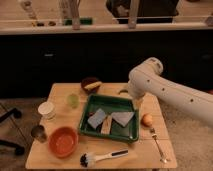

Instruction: Place pepper in red bowl

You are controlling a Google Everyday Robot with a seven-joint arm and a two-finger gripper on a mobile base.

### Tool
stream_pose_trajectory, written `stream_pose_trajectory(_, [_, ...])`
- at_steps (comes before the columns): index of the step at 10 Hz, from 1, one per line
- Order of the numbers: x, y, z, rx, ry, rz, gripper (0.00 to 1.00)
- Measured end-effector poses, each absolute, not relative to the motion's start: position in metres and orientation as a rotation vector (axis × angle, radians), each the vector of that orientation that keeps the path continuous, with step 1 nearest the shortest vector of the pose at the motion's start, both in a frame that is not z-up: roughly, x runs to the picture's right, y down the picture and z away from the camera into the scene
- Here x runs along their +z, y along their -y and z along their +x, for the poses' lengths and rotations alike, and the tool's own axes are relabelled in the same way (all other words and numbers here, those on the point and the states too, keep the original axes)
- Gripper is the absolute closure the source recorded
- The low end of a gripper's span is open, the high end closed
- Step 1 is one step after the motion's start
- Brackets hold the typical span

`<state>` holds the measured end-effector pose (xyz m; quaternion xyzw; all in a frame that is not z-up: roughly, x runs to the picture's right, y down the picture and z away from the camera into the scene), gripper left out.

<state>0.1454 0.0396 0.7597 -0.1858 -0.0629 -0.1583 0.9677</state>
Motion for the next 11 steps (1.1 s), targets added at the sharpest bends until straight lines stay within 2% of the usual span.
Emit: stream_pose_trajectory(11, [0.842, 0.006, 0.14, 0.011, 0.186, -0.266, 0.2])
